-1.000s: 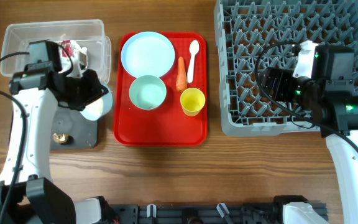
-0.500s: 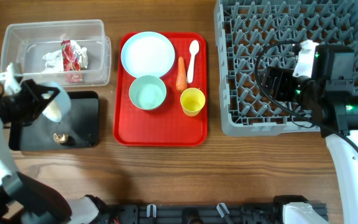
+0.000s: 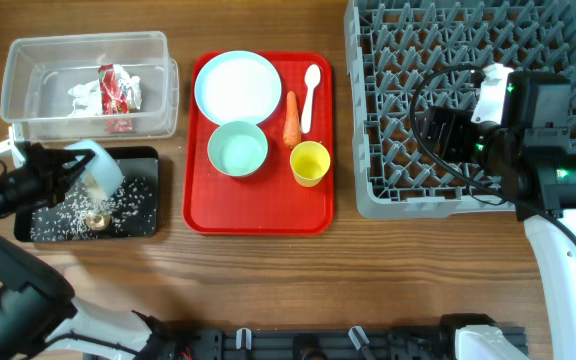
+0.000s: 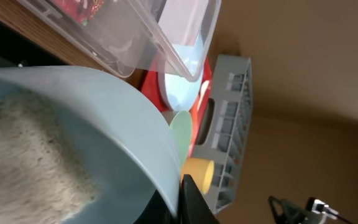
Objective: Sort waste into correct bins and load items into the dishwasher rack
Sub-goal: 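Carry the white bowl over the black tray and tip out the rice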
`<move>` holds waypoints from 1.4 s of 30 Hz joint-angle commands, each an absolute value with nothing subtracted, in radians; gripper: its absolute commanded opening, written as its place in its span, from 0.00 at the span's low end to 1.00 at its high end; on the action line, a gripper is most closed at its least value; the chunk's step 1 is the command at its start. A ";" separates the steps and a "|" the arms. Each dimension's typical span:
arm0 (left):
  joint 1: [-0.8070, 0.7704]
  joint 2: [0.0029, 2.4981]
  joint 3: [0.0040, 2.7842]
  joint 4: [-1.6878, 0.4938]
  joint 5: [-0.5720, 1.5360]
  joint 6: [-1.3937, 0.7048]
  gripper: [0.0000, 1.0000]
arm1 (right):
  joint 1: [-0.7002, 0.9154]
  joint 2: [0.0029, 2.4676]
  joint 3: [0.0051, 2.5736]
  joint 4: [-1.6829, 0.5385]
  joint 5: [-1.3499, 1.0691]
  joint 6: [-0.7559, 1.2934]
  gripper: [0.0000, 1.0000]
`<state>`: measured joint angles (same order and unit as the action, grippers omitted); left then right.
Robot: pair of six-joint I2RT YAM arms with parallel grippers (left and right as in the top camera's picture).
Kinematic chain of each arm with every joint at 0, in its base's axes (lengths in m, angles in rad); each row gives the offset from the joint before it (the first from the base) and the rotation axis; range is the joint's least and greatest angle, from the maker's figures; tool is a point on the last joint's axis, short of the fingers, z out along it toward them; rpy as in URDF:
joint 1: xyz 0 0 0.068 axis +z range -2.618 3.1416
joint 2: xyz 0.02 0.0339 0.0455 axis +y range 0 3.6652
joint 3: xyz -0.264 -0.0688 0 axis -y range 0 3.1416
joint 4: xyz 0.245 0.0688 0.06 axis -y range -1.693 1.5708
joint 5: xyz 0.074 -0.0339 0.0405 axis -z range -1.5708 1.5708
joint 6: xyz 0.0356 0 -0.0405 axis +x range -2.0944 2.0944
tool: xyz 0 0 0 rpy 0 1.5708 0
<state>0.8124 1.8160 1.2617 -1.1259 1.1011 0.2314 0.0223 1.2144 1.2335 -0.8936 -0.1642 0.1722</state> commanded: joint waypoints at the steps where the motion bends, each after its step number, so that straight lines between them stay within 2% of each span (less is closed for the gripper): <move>1: 0.833 1.845 1.276 -1.129 1.239 0.258 0.04 | 0.019 1.220 1.251 -0.891 -0.172 0.183 0.98; 13: 0.834 1.845 1.276 -1.202 1.462 0.254 0.04 | 0.019 1.220 1.251 -0.891 -0.172 0.183 0.98; 23: 0.834 1.845 1.276 -1.337 1.524 0.255 0.04 | 0.019 1.220 1.251 -0.892 -0.172 0.183 0.98; 42: 0.777 1.831 1.277 -1.377 1.576 0.323 0.04 | 0.019 1.220 1.251 -0.892 -0.164 0.184 0.98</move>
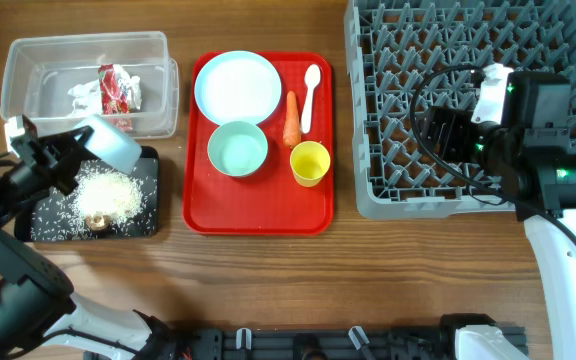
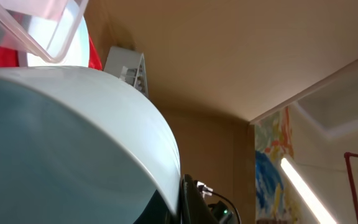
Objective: Sort waste into correct bins and load items into the dishwasher rack
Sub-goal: 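Carry the white bowl over the black tray and tip out the rice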
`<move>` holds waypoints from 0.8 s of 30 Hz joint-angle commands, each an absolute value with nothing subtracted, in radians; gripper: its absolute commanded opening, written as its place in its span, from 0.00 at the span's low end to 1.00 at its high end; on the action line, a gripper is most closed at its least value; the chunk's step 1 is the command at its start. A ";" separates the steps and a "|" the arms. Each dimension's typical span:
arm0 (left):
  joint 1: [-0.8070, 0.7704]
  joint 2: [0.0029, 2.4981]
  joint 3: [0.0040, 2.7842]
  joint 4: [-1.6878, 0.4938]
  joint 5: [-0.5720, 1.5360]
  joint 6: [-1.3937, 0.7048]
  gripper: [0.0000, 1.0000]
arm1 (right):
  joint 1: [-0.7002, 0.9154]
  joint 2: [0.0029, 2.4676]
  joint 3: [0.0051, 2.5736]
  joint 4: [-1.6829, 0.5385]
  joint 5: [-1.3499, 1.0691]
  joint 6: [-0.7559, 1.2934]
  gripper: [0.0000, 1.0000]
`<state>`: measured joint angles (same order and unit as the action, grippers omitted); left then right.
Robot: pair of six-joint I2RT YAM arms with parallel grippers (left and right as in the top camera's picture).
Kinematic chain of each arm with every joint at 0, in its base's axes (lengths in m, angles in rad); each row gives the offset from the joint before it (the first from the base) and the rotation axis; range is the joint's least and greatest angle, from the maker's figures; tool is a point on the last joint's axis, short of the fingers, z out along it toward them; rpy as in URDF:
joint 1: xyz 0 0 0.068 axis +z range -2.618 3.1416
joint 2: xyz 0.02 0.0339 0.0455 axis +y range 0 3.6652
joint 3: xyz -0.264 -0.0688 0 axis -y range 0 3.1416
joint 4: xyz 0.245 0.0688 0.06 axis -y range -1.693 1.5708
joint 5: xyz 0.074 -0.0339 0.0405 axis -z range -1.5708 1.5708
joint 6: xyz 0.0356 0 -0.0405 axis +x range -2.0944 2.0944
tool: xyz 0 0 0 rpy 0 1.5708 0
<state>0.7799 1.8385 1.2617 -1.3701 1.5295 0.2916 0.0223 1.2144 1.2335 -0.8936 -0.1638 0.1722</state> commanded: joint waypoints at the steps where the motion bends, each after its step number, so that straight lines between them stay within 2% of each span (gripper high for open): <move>1: 0.777 1.831 1.277 -1.377 1.574 0.323 0.04 | 0.019 1.220 1.251 -0.892 -0.164 0.184 0.98; 6: 0.750 1.810 1.281 -1.385 1.576 0.338 0.04 | 0.019 1.221 1.251 -0.892 -0.131 0.183 0.98; 10: 0.605 1.731 1.285 -1.377 1.540 0.419 0.04 | 0.019 1.221 1.251 -0.891 -0.118 0.183 0.99; 14: 0.419 1.662 1.285 -1.331 1.327 0.420 0.04 | 0.019 1.220 1.251 -0.891 -0.118 0.184 0.99; 17: 0.264 1.629 1.285 -1.327 1.023 0.389 0.04 | 0.019 1.221 1.251 -0.891 -0.119 0.184 0.98; 21: 0.053 1.615 1.285 -1.259 0.599 0.146 0.04 | 0.019 1.220 1.251 -0.891 -0.119 0.186 0.98; 24: -0.075 1.610 1.285 -1.244 0.471 0.057 0.04 | 0.019 1.220 1.251 -0.892 -0.119 0.186 0.99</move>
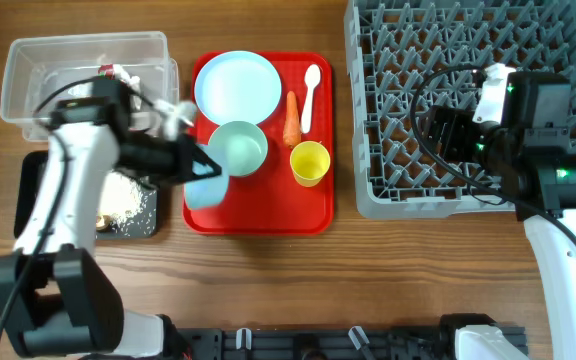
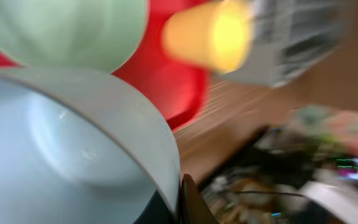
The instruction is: Sort waste into correct bins and load items into the dishwasher rack
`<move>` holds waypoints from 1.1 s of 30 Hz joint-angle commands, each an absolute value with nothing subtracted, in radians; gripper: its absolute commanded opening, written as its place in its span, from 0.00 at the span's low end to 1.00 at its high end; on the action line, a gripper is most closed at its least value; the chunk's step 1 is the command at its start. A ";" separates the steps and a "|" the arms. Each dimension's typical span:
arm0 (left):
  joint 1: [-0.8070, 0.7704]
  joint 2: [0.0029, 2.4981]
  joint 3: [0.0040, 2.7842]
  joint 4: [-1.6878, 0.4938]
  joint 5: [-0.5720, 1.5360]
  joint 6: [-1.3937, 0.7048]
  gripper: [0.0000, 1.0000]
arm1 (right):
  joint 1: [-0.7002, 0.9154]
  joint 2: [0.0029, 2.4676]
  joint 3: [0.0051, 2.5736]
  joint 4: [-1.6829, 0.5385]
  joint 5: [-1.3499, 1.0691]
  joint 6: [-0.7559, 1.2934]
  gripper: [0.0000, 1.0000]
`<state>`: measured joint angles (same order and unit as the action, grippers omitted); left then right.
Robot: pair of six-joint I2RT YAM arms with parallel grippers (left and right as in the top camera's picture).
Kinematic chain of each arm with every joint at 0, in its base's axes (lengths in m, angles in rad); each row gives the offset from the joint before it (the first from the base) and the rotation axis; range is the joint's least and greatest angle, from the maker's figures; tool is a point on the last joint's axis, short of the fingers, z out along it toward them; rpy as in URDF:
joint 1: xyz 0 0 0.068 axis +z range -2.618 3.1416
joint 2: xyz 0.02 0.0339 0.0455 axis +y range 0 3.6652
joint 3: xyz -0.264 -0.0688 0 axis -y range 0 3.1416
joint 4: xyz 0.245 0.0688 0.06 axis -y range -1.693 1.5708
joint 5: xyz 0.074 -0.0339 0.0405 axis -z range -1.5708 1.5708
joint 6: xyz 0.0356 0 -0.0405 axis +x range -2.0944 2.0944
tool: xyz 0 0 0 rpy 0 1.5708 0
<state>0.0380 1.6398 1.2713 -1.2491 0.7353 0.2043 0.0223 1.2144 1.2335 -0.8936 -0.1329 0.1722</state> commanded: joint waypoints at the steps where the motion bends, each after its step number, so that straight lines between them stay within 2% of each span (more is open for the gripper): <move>1: -0.116 1.604 1.285 -1.244 0.438 0.037 0.04 | 0.019 1.220 1.251 -0.894 -0.119 0.186 0.98; 4: -0.229 1.584 1.285 -1.249 0.245 -0.117 0.04 | 0.019 1.221 1.251 -0.897 -0.119 0.186 0.98; 6: -0.294 1.583 1.283 -1.240 0.199 -0.170 0.04 | 0.019 1.220 1.251 -0.891 -0.119 0.187 0.99; 11: -0.445 1.584 1.181 -1.079 0.042 -0.336 0.04 | 0.019 1.221 1.251 -0.887 -0.120 0.187 0.99; 18: -0.497 1.587 1.046 -0.945 -0.051 -0.435 0.06 | 0.019 1.221 1.251 -0.887 -0.120 0.187 0.99; 19: -0.497 1.587 1.046 -0.939 -0.051 -0.435 0.13 | 0.019 1.221 1.251 -0.887 -0.120 0.187 0.99; 22: -0.497 1.587 1.046 -0.921 -0.051 -0.434 0.54 | 0.019 1.220 1.251 -0.891 -0.120 0.187 0.99; 23: -0.497 1.587 1.047 -0.912 -0.051 -0.433 0.62 | 0.019 1.221 1.251 -0.892 -0.120 0.187 0.99; 25: -0.497 1.587 1.049 -0.891 -0.051 -0.424 0.66 | 0.019 1.221 1.251 -0.892 -0.119 0.186 0.99; 33: -0.516 1.586 1.274 -0.907 -0.049 -0.350 0.66 | 0.019 1.220 1.251 -0.892 -0.119 0.186 0.99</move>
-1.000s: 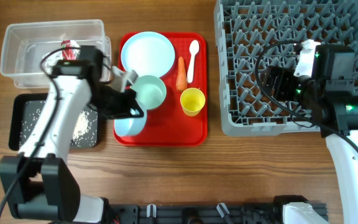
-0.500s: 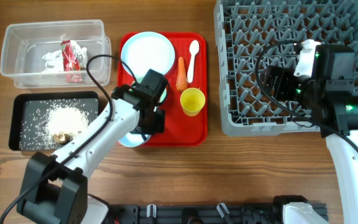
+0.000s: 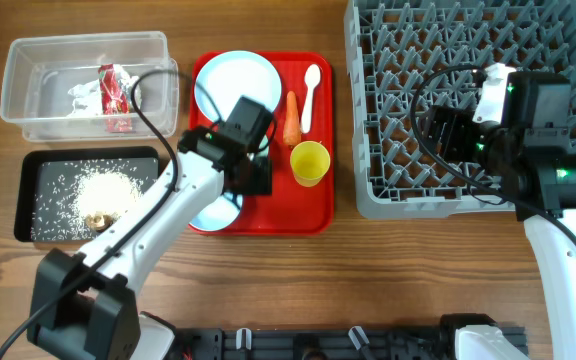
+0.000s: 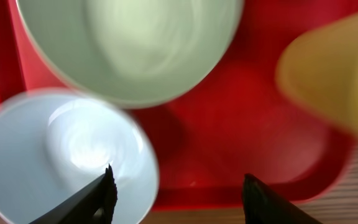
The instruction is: Sort waste into correct bins and load items into the dishwasher rack
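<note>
My left gripper (image 4: 182,190) is open over the front of the red tray (image 3: 313,215), with nothing between its fingers. Beside its left finger (image 4: 106,194) an empty light blue bowl (image 4: 61,155) sits upright in the tray's front left corner (image 3: 216,212). A green bowl (image 4: 129,43) lies just beyond it and a yellow cup (image 3: 309,162) stands to the right. My right gripper (image 3: 440,130) hovers over the grey dishwasher rack (image 3: 468,190); its jaws are not clear from overhead.
The tray also holds a white plate (image 3: 236,85), a white spoon (image 3: 310,90) and a carrot (image 3: 290,118). A black tray (image 3: 38,165) with a heap of rice (image 3: 98,192) lies at the left, behind it a clear bin (image 3: 28,60) with wrappers.
The left gripper was shut on the light blue bowl above the tray's front left. Now the bowl rests on the tray and the gripper is open beside it. The right arm has not moved.
The left gripper held the blue bowl tilted over the black tray with rice in it. Then the bowl was upturned and a rice heap lay on the black tray. Then the empty bowl was over the red tray, where it now rests, let go.
</note>
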`<move>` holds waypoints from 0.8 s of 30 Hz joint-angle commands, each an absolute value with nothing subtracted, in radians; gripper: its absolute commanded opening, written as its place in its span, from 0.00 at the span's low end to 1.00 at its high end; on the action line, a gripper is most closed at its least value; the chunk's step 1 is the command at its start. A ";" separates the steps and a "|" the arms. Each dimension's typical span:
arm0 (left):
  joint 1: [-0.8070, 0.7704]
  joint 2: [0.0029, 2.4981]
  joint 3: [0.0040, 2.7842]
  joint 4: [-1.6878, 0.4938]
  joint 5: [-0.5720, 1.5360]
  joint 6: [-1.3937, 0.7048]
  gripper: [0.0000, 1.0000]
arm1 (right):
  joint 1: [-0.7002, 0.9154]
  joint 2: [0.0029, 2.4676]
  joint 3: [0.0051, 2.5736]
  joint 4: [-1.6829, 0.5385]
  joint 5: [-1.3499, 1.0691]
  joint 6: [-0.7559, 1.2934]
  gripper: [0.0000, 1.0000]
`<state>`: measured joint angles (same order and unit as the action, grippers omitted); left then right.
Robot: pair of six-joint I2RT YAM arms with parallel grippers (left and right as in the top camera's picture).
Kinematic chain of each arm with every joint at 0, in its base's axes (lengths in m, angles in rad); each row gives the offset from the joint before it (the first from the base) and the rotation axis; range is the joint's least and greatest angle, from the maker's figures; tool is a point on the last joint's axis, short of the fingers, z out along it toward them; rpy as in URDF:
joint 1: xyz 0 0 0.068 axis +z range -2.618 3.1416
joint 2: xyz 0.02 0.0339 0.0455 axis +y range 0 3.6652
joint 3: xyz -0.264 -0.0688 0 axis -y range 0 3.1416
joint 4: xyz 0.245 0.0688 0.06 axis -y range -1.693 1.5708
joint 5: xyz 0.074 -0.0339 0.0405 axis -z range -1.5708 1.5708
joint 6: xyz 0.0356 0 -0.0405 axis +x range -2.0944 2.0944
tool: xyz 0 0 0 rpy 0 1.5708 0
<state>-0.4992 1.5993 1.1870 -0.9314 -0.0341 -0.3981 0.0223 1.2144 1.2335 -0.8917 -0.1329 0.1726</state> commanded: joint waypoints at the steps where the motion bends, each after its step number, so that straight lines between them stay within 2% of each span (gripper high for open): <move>1: -0.522 1.586 1.284 -0.879 -0.049 -0.348 0.67 | 0.019 1.221 1.251 -0.892 -0.120 0.186 0.99; 7: -0.525 1.618 1.283 -0.751 0.038 -0.347 0.66 | 0.019 1.221 1.251 -0.892 -0.130 0.187 0.99; 14: -0.527 1.735 1.283 -0.655 0.110 -0.315 0.57 | 0.019 1.221 1.251 -0.889 -0.130 0.187 0.99; 24: -0.529 1.810 1.283 -0.668 0.159 -0.271 0.45 | 0.019 1.221 1.251 -0.883 -0.130 0.186 0.99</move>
<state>-0.5220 1.7737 1.2747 -0.6655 0.1295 -0.3077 0.0223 1.2144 1.2335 -0.8894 -0.1333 0.1761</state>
